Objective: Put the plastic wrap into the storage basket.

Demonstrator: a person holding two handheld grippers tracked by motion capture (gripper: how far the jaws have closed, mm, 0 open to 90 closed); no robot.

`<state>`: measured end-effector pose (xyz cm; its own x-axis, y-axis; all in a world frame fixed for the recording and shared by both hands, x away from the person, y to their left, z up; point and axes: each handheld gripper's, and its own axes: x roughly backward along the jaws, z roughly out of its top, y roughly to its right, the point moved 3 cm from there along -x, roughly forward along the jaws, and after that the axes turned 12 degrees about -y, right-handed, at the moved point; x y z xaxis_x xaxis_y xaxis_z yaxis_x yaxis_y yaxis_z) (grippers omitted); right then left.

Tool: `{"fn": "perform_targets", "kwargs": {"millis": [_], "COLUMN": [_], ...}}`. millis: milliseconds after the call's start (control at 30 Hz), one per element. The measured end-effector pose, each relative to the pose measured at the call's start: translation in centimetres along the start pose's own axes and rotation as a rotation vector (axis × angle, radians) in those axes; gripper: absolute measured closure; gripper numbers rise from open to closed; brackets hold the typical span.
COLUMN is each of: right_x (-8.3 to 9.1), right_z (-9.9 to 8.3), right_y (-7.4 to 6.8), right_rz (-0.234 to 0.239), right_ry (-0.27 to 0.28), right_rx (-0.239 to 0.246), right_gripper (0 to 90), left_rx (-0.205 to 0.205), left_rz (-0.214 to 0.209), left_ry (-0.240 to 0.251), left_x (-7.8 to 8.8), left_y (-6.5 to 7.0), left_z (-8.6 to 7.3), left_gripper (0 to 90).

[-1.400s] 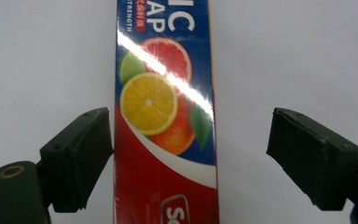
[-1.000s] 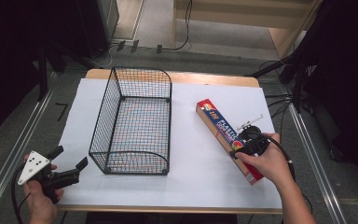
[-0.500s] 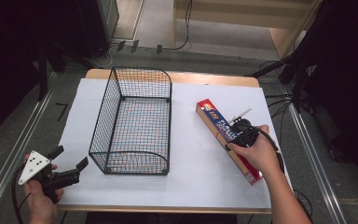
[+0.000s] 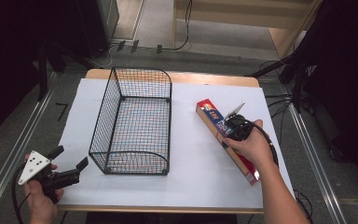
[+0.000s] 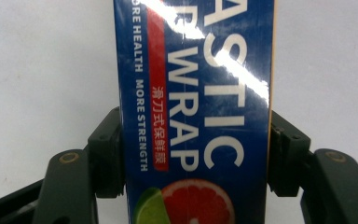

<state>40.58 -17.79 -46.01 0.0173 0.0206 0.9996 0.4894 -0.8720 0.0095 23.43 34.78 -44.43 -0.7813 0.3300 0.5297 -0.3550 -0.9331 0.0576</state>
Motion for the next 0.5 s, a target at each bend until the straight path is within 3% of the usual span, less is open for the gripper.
{"fn": "perform_targets", "kwargs": {"millis": [500], "right_x": [-0.17], "right_z": [0.98], "right_y": [-0.02], "right_rz": [0.005], "right_ry": [-0.069], "right_rx": [-0.007], "right_gripper": [38.9], "left_rx": [-0.009], "left_rz": [0.001], "left_ry": [0.012], "left_x": [0.05], "left_y": [0.23], "left_z": [0.09], "left_gripper": [3.4]}}
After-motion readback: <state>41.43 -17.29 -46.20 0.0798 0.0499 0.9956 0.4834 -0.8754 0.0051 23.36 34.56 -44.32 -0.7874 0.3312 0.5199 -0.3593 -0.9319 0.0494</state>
